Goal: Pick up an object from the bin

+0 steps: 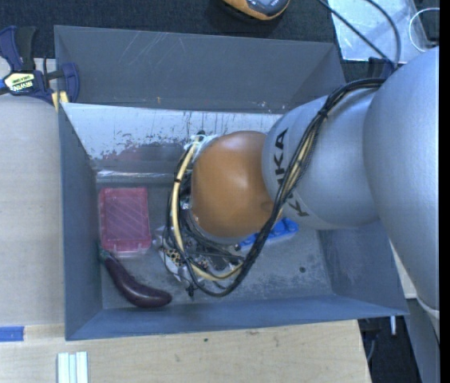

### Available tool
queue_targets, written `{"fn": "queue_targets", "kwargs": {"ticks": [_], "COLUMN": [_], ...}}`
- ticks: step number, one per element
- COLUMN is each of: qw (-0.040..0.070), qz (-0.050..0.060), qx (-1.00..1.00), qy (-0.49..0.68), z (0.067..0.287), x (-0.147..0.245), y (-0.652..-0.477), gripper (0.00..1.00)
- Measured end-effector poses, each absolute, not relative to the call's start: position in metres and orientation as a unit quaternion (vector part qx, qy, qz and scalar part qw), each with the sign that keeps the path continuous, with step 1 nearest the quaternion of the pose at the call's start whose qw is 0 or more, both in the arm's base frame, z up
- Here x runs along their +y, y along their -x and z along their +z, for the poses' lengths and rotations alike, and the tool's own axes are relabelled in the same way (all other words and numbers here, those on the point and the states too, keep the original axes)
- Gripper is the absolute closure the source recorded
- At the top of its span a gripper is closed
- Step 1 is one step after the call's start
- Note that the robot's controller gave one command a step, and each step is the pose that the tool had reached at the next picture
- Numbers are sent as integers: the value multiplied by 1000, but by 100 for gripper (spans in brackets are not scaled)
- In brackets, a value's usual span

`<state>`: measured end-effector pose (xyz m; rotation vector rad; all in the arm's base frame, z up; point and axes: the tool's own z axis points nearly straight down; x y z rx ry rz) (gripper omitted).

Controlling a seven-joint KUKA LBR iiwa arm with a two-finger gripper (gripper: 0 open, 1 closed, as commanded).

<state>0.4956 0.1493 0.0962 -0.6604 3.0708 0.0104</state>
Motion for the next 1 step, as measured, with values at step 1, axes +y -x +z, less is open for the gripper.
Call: {"fn": "queue_targets", "kwargs": {"ticks": [1], "qw": [-3], "qz": [3], "qx": [978], "qy": [210], "z": [101], "x": [149], "y": [-494], "gripper": [100]}}
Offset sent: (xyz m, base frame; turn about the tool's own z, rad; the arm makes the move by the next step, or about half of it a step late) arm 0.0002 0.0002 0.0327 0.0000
